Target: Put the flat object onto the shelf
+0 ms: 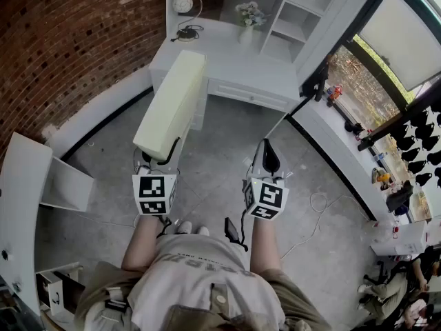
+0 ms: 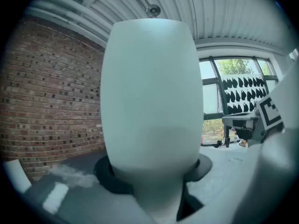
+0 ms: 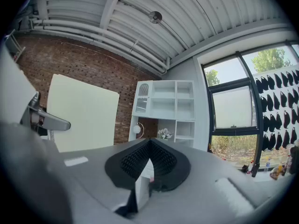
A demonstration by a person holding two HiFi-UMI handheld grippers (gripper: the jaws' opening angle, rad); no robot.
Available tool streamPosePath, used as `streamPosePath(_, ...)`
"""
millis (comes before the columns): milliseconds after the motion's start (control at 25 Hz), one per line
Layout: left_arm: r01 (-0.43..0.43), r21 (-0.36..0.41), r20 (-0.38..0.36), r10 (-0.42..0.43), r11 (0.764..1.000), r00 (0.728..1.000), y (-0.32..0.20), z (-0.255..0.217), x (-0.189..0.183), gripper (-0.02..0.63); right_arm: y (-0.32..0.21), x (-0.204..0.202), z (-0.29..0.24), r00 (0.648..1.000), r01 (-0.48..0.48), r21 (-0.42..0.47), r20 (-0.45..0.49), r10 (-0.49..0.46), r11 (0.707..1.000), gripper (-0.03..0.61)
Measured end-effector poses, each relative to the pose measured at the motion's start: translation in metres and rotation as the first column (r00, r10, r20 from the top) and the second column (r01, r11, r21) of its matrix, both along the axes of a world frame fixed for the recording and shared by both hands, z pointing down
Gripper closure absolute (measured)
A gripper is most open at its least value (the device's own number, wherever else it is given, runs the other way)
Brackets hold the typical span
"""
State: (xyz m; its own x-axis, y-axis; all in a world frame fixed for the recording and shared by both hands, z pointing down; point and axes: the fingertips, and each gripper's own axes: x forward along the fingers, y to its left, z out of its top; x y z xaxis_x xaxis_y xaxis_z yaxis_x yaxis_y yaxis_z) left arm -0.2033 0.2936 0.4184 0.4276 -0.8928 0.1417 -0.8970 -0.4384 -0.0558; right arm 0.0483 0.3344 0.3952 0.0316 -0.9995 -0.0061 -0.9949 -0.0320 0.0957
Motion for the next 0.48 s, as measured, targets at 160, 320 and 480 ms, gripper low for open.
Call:
streamPosePath(160,0.001,0.002,0.002,-0.001,1.000,1.000,0.0017,-0.0021,0.0038,0.359,0.0020,0.0021,-0.0005,1.000,0.001,0.002,-0.013,-0.001,1.000,0.578)
streamPosePath(320,0.002,0.002,0.001,-0.002,1.000,1.000,0.0030,-0.0021,0.0066,0.359,0.0035,0.0044,-0.0005,1.000,0.003,0.002,-0.020,-0.003,1.000,0.578)
streamPosePath(480,0.004,-0.001,-0.001,-0.004,1.000,1.000,0.0054,-0.0023,0.0102,0.359,0.0065,0.0088,-0.0004,1.000,0.002,0.000,-0.021,-0.002,1.000,0.578)
